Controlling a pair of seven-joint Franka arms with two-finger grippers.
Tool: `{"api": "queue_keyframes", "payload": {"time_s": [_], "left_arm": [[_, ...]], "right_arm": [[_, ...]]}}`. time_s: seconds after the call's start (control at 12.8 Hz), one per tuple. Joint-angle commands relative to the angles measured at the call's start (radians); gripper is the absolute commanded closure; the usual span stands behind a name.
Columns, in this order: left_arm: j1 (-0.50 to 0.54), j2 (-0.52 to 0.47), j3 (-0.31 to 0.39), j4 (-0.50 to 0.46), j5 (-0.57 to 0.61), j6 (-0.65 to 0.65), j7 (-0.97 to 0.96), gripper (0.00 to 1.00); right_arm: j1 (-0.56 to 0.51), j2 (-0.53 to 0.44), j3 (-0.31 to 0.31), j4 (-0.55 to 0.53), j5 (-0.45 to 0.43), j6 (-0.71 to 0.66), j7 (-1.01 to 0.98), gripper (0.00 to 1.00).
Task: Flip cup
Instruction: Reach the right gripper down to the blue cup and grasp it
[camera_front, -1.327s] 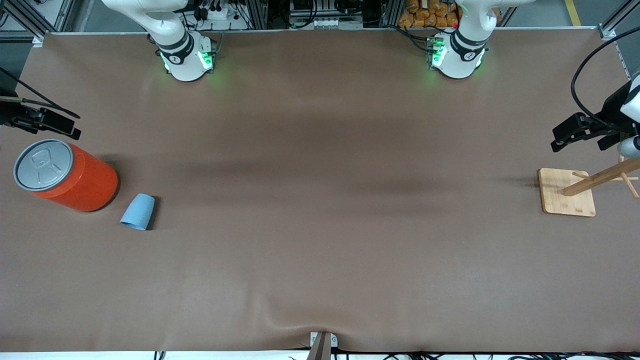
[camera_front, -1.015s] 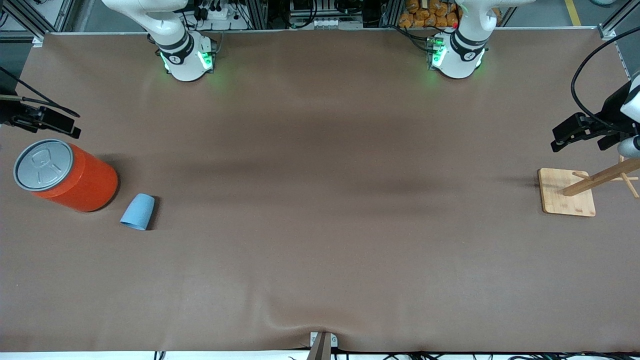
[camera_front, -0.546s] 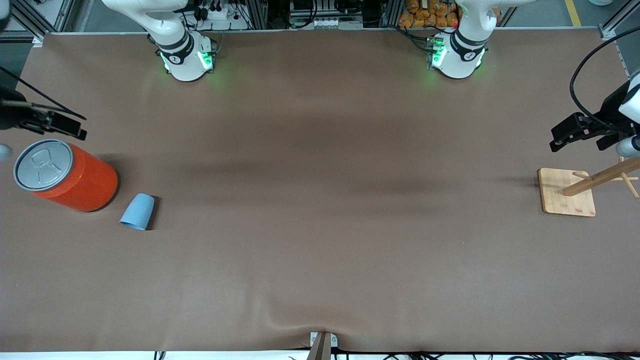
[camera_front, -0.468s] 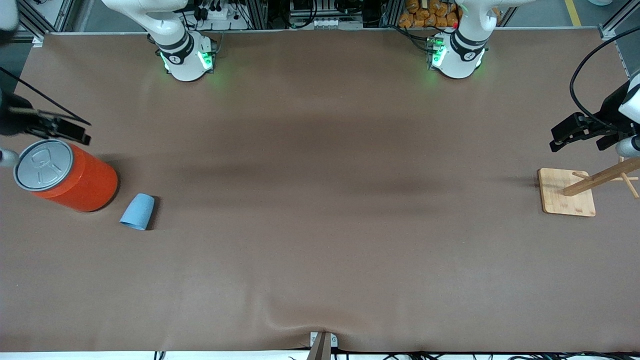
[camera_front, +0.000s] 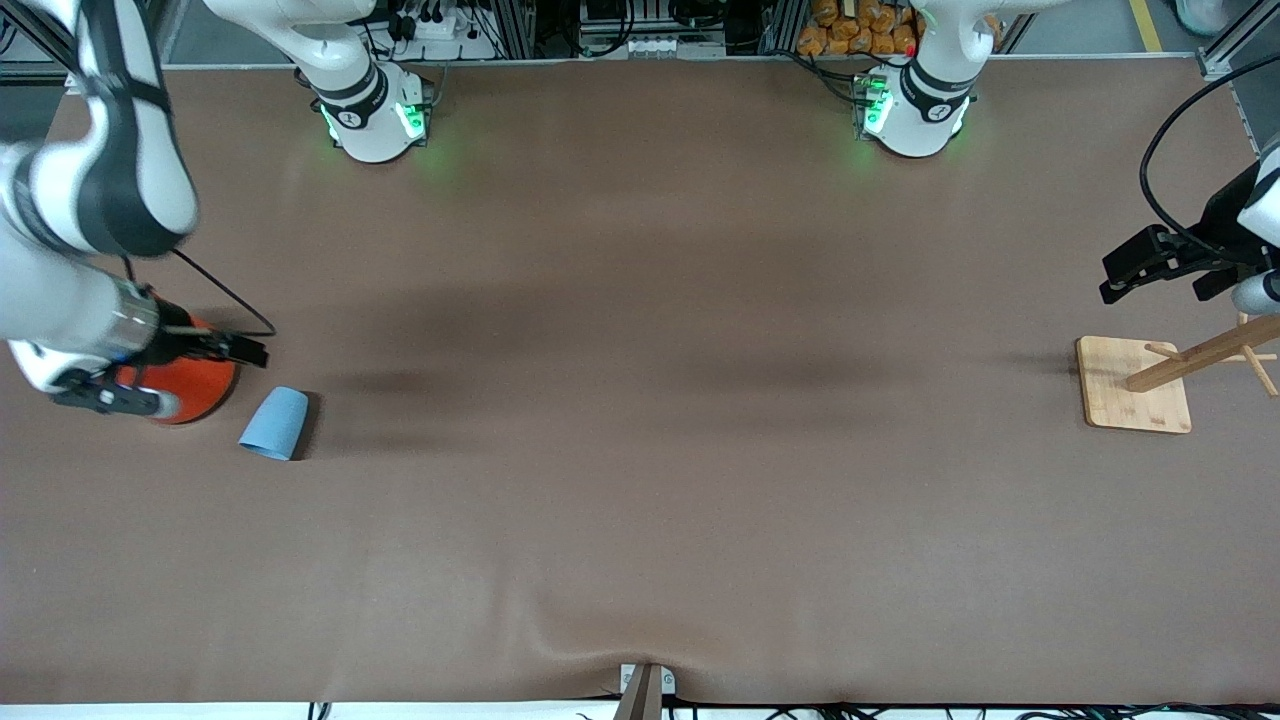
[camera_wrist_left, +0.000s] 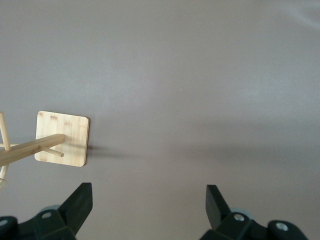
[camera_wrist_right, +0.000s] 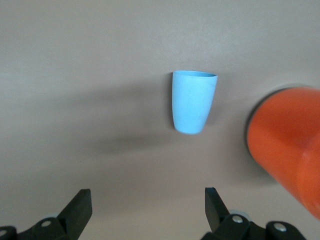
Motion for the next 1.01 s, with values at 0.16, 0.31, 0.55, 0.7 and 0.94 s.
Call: {"api": "queue_keyframes", "payload": {"time_s": [0.16,0.31,0.55,0.7,0.94], "left_arm": [[0.007,0.006,-0.005,0.018,-0.013,-0.019,-0.012,0.00],[0.008,0.005,-0.005,0.018,-0.015,-0.019,-0.012,0.00],[0.010,0.005,-0.005,0.015,-0.015,-0.019,-0.011,0.00],[0.010,0.005,-0.005,0.017,-0.015,-0.019,-0.011,0.00],[0.010,0.005,-0.005,0.017,-0.015,-0.019,-0.011,0.00]], "right_arm": [[-0.059,0.161,0.005,-0.038,-0.007,0.208,-0.090,0.00],[-0.079,0.230,0.005,-0.035,-0.007,0.285,-0.132,0.00],[-0.083,0.276,0.006,-0.023,-0.006,0.333,-0.153,0.00],[-0.083,0.322,0.006,-0.015,-0.006,0.402,-0.190,0.00],[-0.096,0.352,0.006,-0.015,-0.001,0.479,-0.279,0.00]]}}
